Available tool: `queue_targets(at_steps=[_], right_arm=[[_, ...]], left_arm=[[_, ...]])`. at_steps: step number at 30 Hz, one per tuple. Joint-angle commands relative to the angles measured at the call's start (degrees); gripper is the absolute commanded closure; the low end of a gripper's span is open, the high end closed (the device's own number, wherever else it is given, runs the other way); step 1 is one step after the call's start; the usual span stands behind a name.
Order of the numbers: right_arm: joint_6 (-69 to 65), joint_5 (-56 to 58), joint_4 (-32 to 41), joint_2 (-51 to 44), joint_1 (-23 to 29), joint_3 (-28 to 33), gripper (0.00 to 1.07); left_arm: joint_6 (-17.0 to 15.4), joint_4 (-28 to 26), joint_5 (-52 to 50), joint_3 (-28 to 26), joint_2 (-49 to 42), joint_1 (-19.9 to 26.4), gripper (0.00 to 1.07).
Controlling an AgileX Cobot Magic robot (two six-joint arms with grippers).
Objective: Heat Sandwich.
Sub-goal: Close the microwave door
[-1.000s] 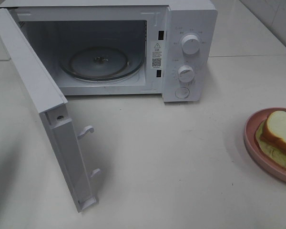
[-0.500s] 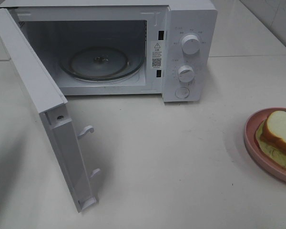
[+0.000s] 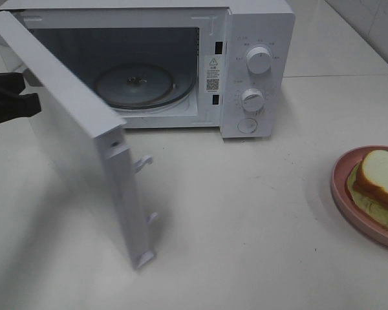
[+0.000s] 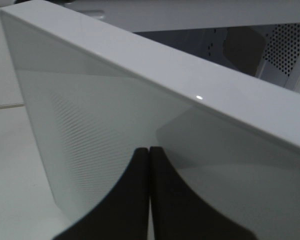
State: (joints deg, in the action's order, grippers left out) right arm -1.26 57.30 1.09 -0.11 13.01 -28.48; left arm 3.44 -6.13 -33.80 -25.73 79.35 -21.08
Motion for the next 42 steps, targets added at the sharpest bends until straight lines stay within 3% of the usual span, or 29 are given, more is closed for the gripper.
queue_targets(at_steps=[1,3,6,7,8,9,10,12,13,14,15,16,17,19,23,28,30,31,32,35,36,37,40,42], right_arm=[[0.3,-0.2,-0.3,-1.7,-0.3,0.1,0.44],[0.3,-0.2,-0.3,-1.7,-0.3,0.1,0.44],[0.3,-0.2,-0.3,-1.7,-0.3,0.1,0.44],[0.3,-0.2,-0.3,-1.7,-0.3,0.1,0.44],[0.3,-0.2,-0.3,-1.7,-0.3,0.1,0.44],[0.3,-0.2,-0.3,-1.7,-0.3,0.1,0.44],[0.3,-0.2,-0.3,-1.7,-0.3,0.1,0.44],[0.3,-0.2,-0.3,-1.7,-0.3,0.1,0.44],[0.3,-0.2,-0.3,-1.7,-0.3,0.1,0.44],[0.3,-0.2,-0.3,-1.7,-0.3,0.1,0.45],[0.3,-0.2,-0.3,-1.7,-0.3,0.1,0.45],[0.3,-0.2,-0.3,-1.7,-0.3,0.1,0.45],[0.3,-0.2,-0.3,-1.7,-0.3,0.1,0.45],[0.3,-0.2,-0.3,-1.7,-0.3,0.1,0.45],[0.3,-0.2,-0.3,-1.7,-0.3,0.1,0.45],[0.3,-0.2,-0.4,-1.7,-0.3,0.1,0.45],[0.3,-0.2,-0.4,-1.7,-0.3,0.1,0.45],[0.3,-0.2,-0.4,-1.7,-0.3,0.1,0.45],[0.3,-0.2,-0.4,-1.7,-0.3,0.1,0.45],[0.3,-0.2,-0.5,-1.7,-0.3,0.1,0.45],[0.3,-0.2,-0.5,-1.7,-0.3,0.1,0.45],[0.3,-0.2,-0.5,-1.7,-0.3,0.1,0.45],[0.3,-0.2,-0.5,-1.7,-0.3,0.1,0.45],[0.3,-0.2,-0.5,-1.7,-0.3,0.1,0.45]], left_arm=[[7.6,-8.0,-1.3,-3.3,2.6,-4.6,1.07],[9.5,-10.2,-1.8,-4.0,3.2,-6.1,1.07],[19.0,-22.1,-4.7,-6.6,6.4,-11.4,1.07],[21.0,-24.5,-6.0,-7.1,7.0,-12.5,1.07],[21.0,-24.5,-6.0,-7.1,7.0,-12.5,1.07],[23.6,-27.2,-7.2,-7.7,8.0,-13.9,1.07],[28.2,-32.0,-9.7,-8.7,9.9,-16.8,1.07],[33.5,-36.2,-12.1,-10.0,11.6,-19.3,1.07],[33.5,-36.2,-12.1,-10.0,11.6,-19.3,1.07],[38.2,-40.7,-14.1,-11.7,13.4,-21.8,1.07],[40.9,-42.7,-15.0,-12.7,14.3,-23.0,1.07],[42.9,-44.3,-15.7,-13.5,15.1,-24.0,1.07],[42.9,-44.3,-15.7,-13.5,15.1,-24.0,1.07],[49.4,-48.5,-17.6,-16.6,17.5,-27.1,1.07],[55.5,-50.0,-22.1,-20.6,20.9,-29.9,1.07],[60.2,-50.0,-23.6,-25.2,25.1,-30.5,1.07],[63.4,-49.9,-23.5,-26.9,26.4,-30.5,1.07],[66.7,-49.7,-23.5,-28.4,27.6,-30.5,1.07],[66.7,-49.7,-23.5,-28.4,27.6,-30.5,1.07],[71.9,-49.8,-23.7,-30.4,29.5,-30.5,1.07],[71.9,-49.8,-23.7,-30.4,29.5,-30.5,1.07],[74.6,-50.0,-24.2,-31.6,30.7,-30.5,1.07],[77.5,-50.5,-25.0,-34.1,33.1,-30.5,1.07],[77.7,-50.5,-25.2,-34.7,33.6,-30.5,1.07]])
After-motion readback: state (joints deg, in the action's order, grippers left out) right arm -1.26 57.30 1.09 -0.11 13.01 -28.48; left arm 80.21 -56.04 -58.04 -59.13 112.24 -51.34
